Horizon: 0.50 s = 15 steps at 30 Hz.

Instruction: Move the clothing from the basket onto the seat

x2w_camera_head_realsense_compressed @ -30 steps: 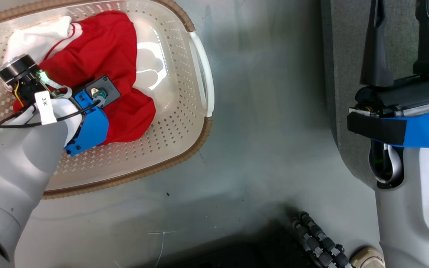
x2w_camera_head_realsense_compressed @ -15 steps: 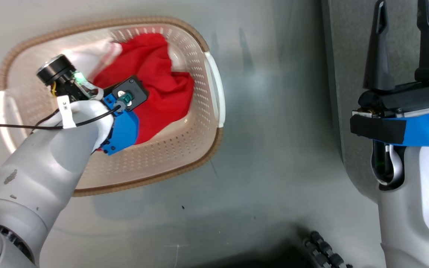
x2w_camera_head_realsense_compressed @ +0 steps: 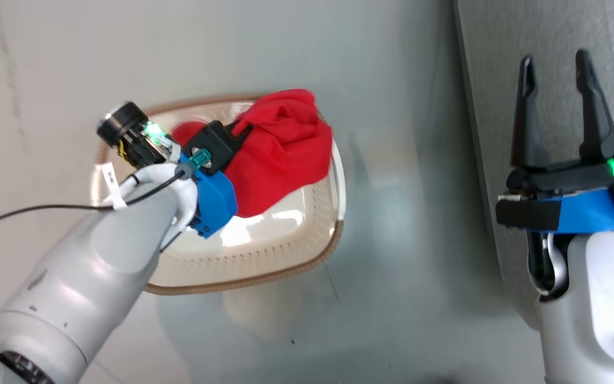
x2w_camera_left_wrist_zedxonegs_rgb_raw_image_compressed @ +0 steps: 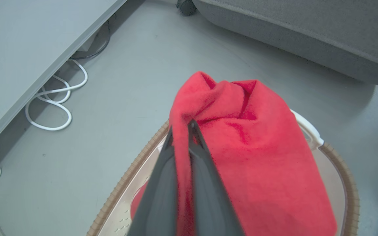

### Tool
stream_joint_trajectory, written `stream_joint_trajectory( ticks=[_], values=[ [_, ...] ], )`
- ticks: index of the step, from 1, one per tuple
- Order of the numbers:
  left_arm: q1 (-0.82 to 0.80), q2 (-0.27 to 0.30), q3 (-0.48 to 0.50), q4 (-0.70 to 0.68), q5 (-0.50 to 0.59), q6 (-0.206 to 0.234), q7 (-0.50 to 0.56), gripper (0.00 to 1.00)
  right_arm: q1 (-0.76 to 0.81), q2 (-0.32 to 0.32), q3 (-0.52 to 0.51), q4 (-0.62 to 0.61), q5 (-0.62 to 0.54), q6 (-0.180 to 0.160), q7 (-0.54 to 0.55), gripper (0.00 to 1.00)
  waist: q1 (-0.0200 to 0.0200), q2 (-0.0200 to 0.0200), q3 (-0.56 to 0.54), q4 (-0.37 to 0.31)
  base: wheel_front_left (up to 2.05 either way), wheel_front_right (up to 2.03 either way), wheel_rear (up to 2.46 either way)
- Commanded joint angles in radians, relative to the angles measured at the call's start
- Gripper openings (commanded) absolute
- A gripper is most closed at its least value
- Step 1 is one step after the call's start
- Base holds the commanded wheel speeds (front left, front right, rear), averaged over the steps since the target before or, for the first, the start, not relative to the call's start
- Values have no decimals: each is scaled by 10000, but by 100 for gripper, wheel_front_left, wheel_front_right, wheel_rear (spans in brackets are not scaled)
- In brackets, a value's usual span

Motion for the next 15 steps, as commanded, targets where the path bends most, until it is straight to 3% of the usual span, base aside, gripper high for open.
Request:
stream_joint_trajectory(
  ticks=[1,15],
  values=[
    [133,55,107,-120,-8,46,-47,0,145,-3,-16,38,-69,-9,-6,100,1,-1,-613,336,0,0,0],
    [1982,-1,1947,-2423,203,468,-52,0,1649,-100,-39,668,-189,-9,-4,100,1,-1,-3414,900,0,0,0]
  ],
)
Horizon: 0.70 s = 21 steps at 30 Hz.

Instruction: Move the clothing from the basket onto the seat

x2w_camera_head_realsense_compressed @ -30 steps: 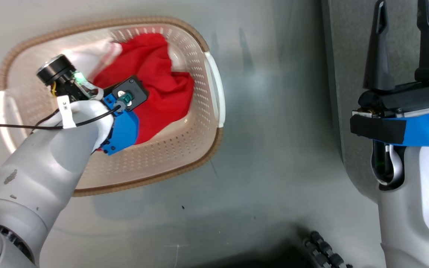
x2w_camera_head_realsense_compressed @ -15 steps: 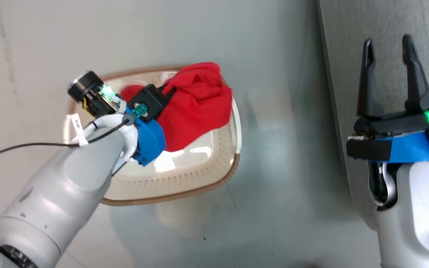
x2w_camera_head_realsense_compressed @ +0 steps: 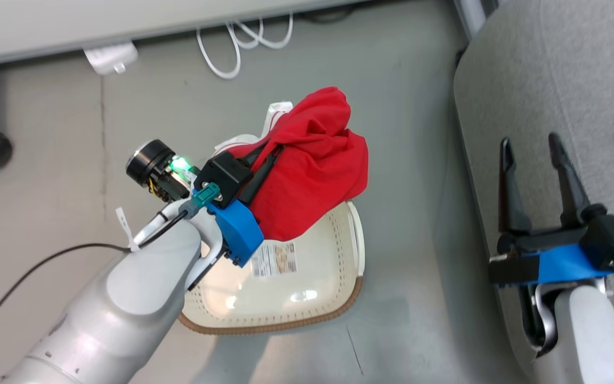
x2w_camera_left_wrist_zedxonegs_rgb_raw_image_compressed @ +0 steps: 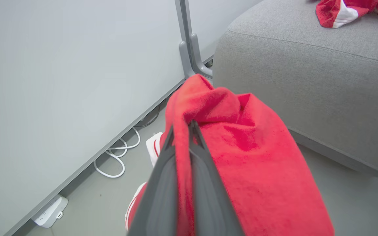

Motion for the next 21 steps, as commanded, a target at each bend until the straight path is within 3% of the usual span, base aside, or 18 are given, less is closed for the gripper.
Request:
stream_joint_trajectory(
  ticks=[1,21],
  values=[
    [213,0,128,-118,50,58,-52,0,243,-50,33,55,-47,-7,-7,100,3,0,-747,217,0,0,0],
    [1409,-432,1301,-765,353,-182,-51,0,2037,-94,854,690,278,-7,-7,100,3,0,-3429,404,0,0,0]
  ],
)
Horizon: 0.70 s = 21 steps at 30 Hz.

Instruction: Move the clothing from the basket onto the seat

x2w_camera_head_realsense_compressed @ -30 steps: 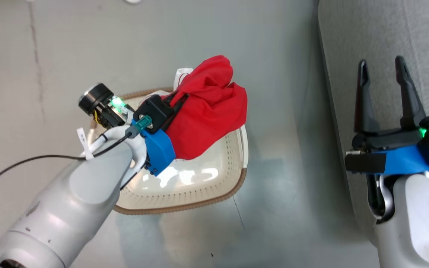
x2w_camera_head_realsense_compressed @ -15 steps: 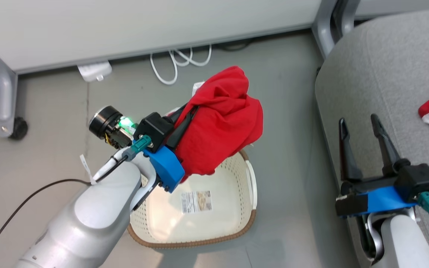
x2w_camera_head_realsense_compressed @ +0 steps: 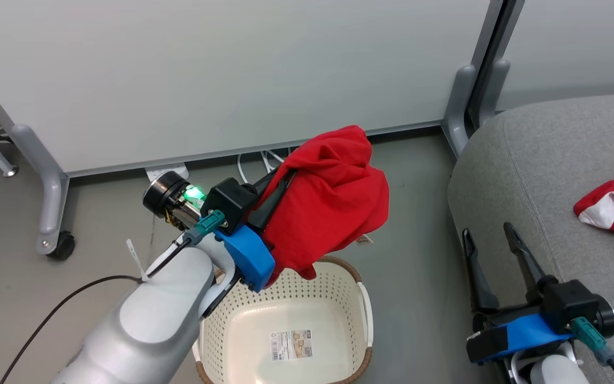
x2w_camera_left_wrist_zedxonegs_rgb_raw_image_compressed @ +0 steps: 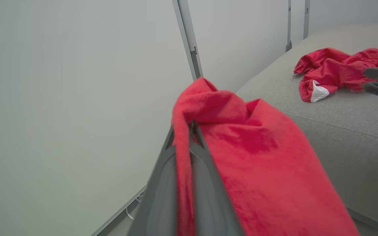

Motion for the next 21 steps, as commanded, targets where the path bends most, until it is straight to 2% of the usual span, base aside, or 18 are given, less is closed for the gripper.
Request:
stream_joint_trajectory(
  ticks=[1,10,21],
  values=[
    [93,-37,118,-37,33,-20,-49,0,191,-14,52,48,98,-7,-6,100,2,0,-226,36,0,0,0],
    [206,-145,245,-71,168,-108,-50,0,574,14,282,116,162,-9,-7,100,2,0,-538,92,0,0,0],
    [135,-260,402,-70,319,-174,-50,0,617,37,789,149,227,-7,-6,100,2,0,-413,139,0,0,0]
  ],
)
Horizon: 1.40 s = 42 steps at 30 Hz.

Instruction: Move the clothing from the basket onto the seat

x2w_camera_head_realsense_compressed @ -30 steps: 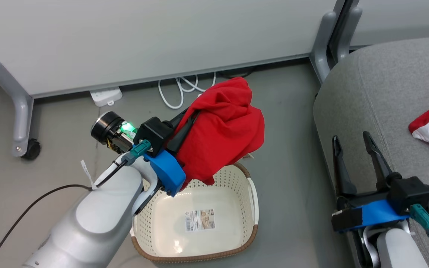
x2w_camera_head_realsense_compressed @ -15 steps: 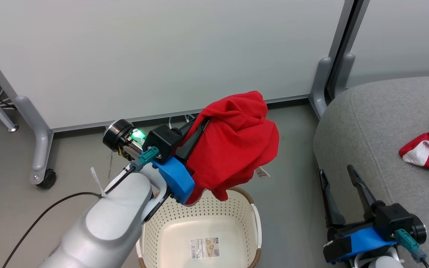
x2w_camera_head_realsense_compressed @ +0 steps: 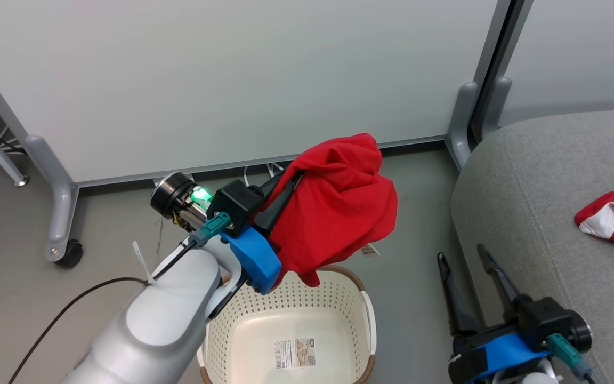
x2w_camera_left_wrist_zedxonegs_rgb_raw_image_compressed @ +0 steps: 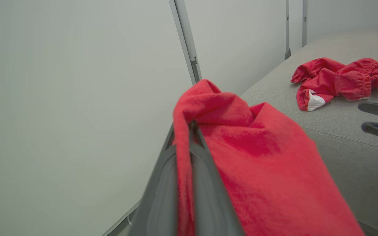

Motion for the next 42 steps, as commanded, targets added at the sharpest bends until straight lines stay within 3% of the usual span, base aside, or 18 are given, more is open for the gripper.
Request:
stream_joint_trajectory(
  ticks=[1,25,42],
  values=[
    [-43,-15,99,-12,67,-7,-50,0,120,27,150,38,60,-7,-7,100,0,0,42,11,0,0,0],
    [-263,-366,307,61,399,-147,-50,0,-985,89,3348,647,633,-7,-7,100,0,0,489,186,0,0,0],
    [-366,-541,367,88,626,-256,-50,0,-2324,116,4617,1383,1484,-7,-7,100,0,0,750,357,0,0,0]
  ],
)
